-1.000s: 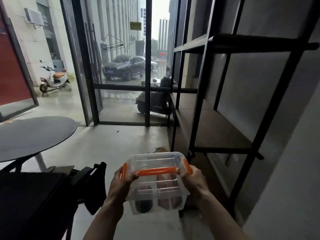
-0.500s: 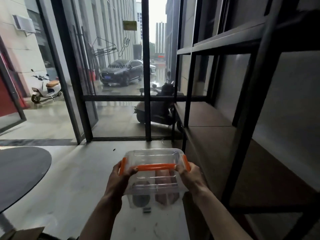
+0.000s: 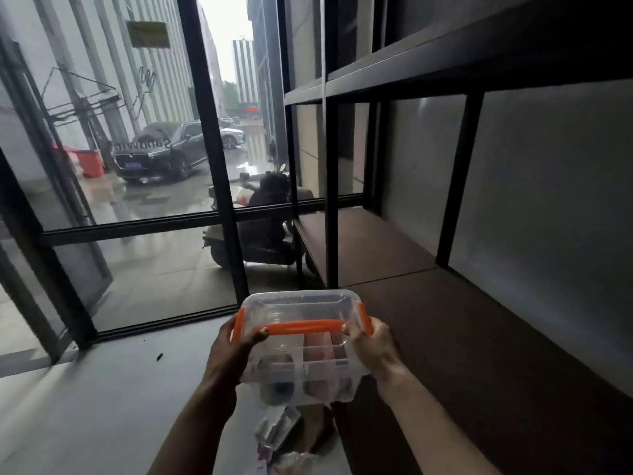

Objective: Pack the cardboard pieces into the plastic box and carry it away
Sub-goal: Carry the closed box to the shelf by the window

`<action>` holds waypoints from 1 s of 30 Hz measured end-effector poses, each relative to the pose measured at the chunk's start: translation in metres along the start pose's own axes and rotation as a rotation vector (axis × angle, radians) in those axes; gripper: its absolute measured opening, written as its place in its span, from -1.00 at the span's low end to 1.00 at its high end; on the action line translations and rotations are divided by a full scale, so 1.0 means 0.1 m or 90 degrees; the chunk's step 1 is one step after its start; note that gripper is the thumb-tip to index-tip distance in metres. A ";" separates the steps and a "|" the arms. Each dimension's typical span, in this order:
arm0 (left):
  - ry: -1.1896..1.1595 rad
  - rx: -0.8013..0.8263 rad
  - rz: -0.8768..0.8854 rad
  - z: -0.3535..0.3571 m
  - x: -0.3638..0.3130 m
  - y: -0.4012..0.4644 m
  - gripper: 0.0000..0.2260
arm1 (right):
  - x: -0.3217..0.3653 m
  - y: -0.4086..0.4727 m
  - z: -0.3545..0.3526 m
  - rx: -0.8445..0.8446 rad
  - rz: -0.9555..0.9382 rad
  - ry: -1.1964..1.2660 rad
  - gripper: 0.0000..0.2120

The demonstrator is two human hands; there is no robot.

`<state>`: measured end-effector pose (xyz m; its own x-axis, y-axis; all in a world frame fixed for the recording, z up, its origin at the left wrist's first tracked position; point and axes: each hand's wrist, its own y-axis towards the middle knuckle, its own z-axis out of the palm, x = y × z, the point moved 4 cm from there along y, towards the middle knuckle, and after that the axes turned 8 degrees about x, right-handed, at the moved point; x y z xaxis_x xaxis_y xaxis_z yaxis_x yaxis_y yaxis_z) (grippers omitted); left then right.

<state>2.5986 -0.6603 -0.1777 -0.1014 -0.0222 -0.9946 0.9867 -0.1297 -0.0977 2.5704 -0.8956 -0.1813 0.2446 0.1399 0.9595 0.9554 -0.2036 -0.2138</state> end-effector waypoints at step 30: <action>0.106 0.781 -0.090 3.92 0.58 1.73 -0.50 | -0.82 -0.48 -1.92 -0.872 0.318 0.131 -0.73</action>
<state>2.7141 -1.0723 -0.2391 -0.0912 0.1824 -0.9790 0.1898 -0.9619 -0.1969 2.4726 -1.0833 -0.2146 0.3559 -0.3325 0.8734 -0.1475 -0.9428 -0.2988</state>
